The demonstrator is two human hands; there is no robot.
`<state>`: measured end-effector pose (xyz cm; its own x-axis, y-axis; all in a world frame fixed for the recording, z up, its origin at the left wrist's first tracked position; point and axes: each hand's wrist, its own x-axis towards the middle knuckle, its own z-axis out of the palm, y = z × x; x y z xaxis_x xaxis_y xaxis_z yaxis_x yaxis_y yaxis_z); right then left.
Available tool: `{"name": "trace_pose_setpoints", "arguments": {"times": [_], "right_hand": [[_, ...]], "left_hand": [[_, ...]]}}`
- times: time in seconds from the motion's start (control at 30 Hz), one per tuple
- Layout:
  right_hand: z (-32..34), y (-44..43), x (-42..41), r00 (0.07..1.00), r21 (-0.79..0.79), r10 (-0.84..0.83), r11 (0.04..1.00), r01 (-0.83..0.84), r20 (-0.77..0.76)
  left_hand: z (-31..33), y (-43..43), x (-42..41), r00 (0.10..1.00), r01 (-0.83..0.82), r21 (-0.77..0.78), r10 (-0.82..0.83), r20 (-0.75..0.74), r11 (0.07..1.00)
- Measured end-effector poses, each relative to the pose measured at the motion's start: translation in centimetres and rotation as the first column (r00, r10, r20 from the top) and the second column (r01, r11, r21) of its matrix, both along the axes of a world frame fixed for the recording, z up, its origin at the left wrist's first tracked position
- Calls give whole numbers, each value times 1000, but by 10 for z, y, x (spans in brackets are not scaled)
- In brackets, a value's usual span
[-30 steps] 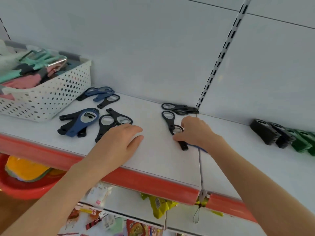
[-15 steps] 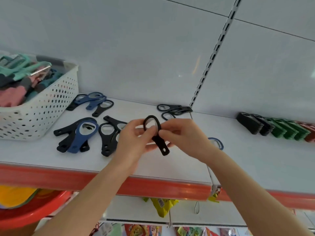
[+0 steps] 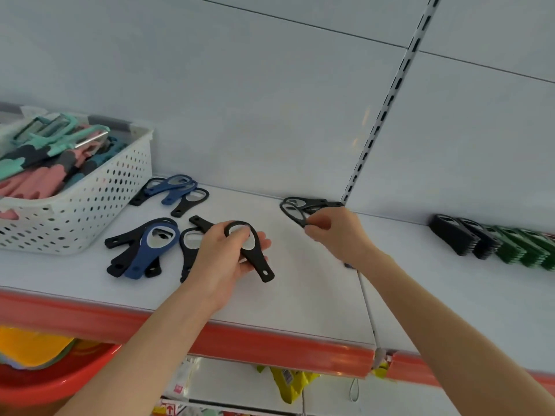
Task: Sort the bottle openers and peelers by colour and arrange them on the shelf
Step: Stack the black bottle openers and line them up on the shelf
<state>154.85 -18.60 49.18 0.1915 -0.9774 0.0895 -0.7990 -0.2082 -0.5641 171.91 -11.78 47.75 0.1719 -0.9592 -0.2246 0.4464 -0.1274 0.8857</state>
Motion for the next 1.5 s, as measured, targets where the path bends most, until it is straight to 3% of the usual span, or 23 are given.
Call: {"name": "trace_pose_setpoints", "arguments": {"times": [0.1, 0.2, 0.27, 0.4, 0.53, 0.73, 0.8, 0.9, 1.0, 1.1, 1.2, 1.23, 1.3, 1.4, 1.5], "right_hand": [[15, 25, 12, 961, -5, 207, 978, -209, 182], [16, 29, 15, 940, -22, 311, 950, -311, 144], [12, 8, 6, 960, -105, 256, 964, -245, 113], [-1, -59, -17, 985, -147, 49, 986, -74, -167], [-17, -91, -23, 890, -73, 80, 989, -126, -448], [-18, -89, -23, 878, -107, 94, 981, -163, -469], [-15, -82, -24, 915, -126, 78, 982, -139, -396], [-7, -57, -19, 995, -163, 78, 983, -87, -60], [-3, -18, -5, 960, -180, 211, 967, -179, 183], [-4, 1, 2, 909, -73, 344, 939, -337, 235], [-3, -18, -4, 920, -113, 323, 946, -304, 223], [-4, -31, -8, 942, -145, 282, 955, -258, 182], [-10, -62, -20, 982, -171, 179, 967, -187, -62], [-24, -91, -38, 900, -87, 72, 989, -120, -430], [-29, -91, -42, 872, -70, 75, 990, -124, -484]], "left_hand": [[3, -10, -15, 998, -3, 20, 4, -56, 1000], [5, -17, -23, 999, -32, -28, 31, -36, 999], [6, -20, -23, 997, -60, -39, 58, -51, 997], [7, -20, -21, 997, -73, -31, 72, -14, 997], [9, -19, -24, 997, -71, -20, 71, -13, 997], [8, -23, -23, 998, -58, -2, 58, -25, 998], [7, -26, -25, 997, -72, -4, 72, -38, 997], [4, -34, -26, 992, -109, 9, 110, -62, 994], [0, -42, -29, 995, -100, 8, 100, -25, 995], [-1, -44, -32, 989, -138, -46, 140, 47, 989], [3, -43, -31, 981, -191, -56, 189, -28, 980], [5, -41, -31, 982, -184, -59, 181, -54, 981], [8, -38, -33, 985, -158, -56, 154, -76, 986], [10, -36, -32, 980, -125, -43, 117, -162, 991], [11, -35, -31, 972, -111, -25, 103, -213, 994]]}}
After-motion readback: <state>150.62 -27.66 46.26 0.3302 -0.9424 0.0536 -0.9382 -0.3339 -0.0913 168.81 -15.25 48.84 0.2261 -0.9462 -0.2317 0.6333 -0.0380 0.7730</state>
